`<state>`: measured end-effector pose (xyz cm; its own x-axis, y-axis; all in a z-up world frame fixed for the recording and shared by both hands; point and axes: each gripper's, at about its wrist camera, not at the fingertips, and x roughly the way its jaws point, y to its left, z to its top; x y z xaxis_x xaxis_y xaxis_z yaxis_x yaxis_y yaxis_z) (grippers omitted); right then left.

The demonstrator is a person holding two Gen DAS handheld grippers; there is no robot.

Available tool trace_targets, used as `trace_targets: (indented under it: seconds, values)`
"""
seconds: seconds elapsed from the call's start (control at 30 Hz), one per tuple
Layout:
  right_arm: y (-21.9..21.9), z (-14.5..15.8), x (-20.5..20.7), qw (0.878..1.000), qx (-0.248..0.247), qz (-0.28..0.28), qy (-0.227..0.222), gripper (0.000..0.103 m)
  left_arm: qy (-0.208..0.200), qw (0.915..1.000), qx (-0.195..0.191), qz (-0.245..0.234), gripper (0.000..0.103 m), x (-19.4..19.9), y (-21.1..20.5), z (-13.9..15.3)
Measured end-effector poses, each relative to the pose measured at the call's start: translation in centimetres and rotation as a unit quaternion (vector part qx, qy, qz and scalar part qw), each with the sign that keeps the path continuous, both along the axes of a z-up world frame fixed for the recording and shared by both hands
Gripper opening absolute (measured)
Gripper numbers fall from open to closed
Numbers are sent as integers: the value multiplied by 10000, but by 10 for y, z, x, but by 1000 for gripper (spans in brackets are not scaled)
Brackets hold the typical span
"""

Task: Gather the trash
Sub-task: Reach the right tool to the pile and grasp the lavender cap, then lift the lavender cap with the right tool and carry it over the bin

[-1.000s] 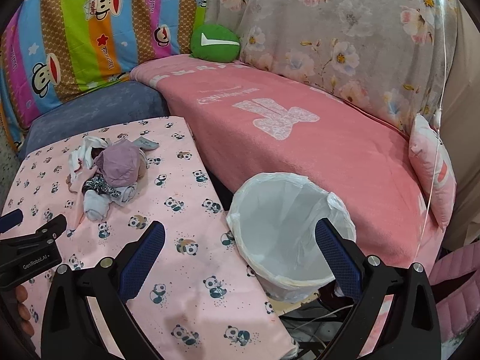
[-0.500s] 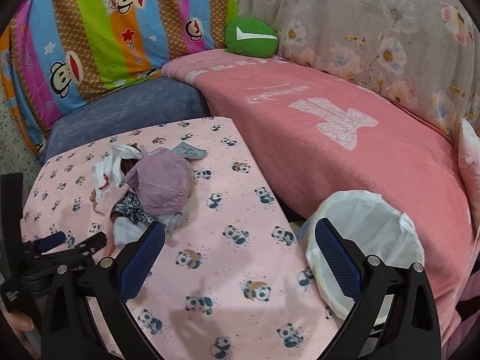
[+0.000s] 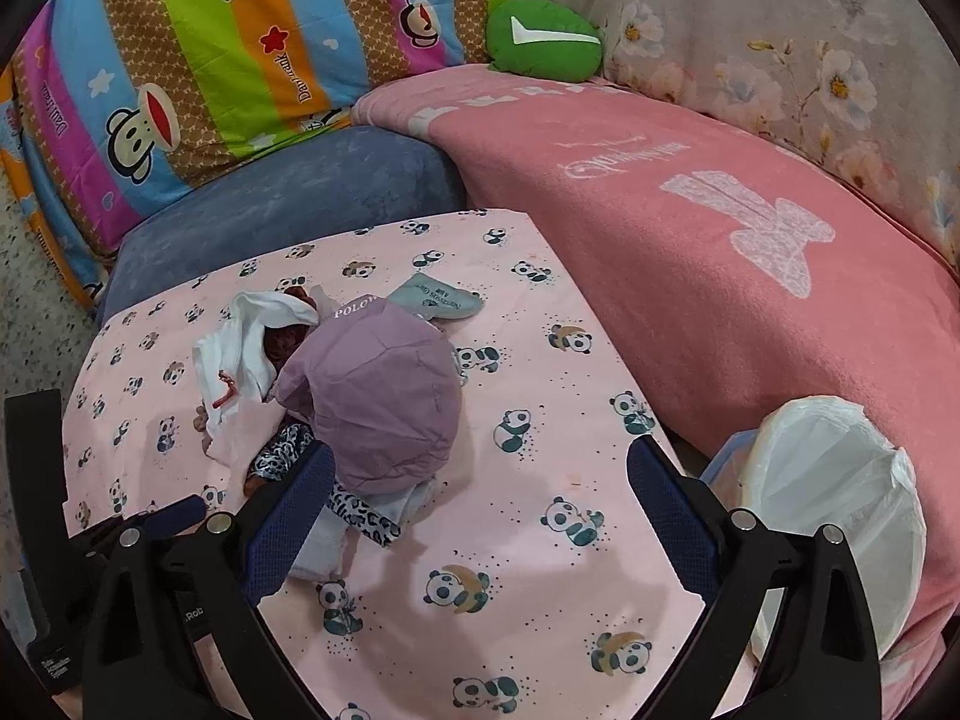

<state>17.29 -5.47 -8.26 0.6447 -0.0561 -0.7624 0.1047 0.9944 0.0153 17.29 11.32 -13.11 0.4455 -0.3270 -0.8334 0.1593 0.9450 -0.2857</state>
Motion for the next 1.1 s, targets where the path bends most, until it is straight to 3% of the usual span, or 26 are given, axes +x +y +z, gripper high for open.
trace_targets:
  seconds: [0.2,0.3,0.4,0.47,0.53,0.6,0.8,0.87,0.9,0.93,0.97,1.0,1.1]
  values:
    - [14,-12,17,9996,106,222,150,80,21,9990,-379,-221,25,-5,9,3]
    - [20,-16,24,9992,162,308,203,65,34,9983,-523,-238,12,-7,16,5]
    - [24,-19,29,9986,214,392,275,39,-3,9984,-516,-214,8,-5,17,9]
    - [26,-19,31,9981,245,446,345,16,-42,9984,-529,-197,7,-4,18,14]
    - [28,-16,29,9977,286,507,341,3,-110,9986,-491,-176,5,-5,20,20]
    - [28,-10,26,9979,291,522,266,2,-188,9986,-455,-167,4,-6,20,26]
    - [23,23,10,9983,289,492,-71,2,-296,9991,-260,-137,5,-8,13,33]
    - [19,36,3,9984,297,435,-188,2,-195,9993,-268,-175,9,-8,12,30]
    - [18,40,1,9984,303,414,-220,2,-139,9994,-253,-184,21,-7,11,25]
    - [15,46,-2,9985,311,383,-250,2,-131,9995,-233,-162,39,-7,10,24]
    - [13,50,-5,9985,322,356,-276,2,-147,9996,-205,-135,47,-6,8,23]
    - [10,55,-8,9985,329,317,-310,2,-201,9996,-174,-108,53,-7,7,22]
    - [3,63,-15,9985,325,238,-376,2,-188,9996,-156,-140,53,-1,3,15]
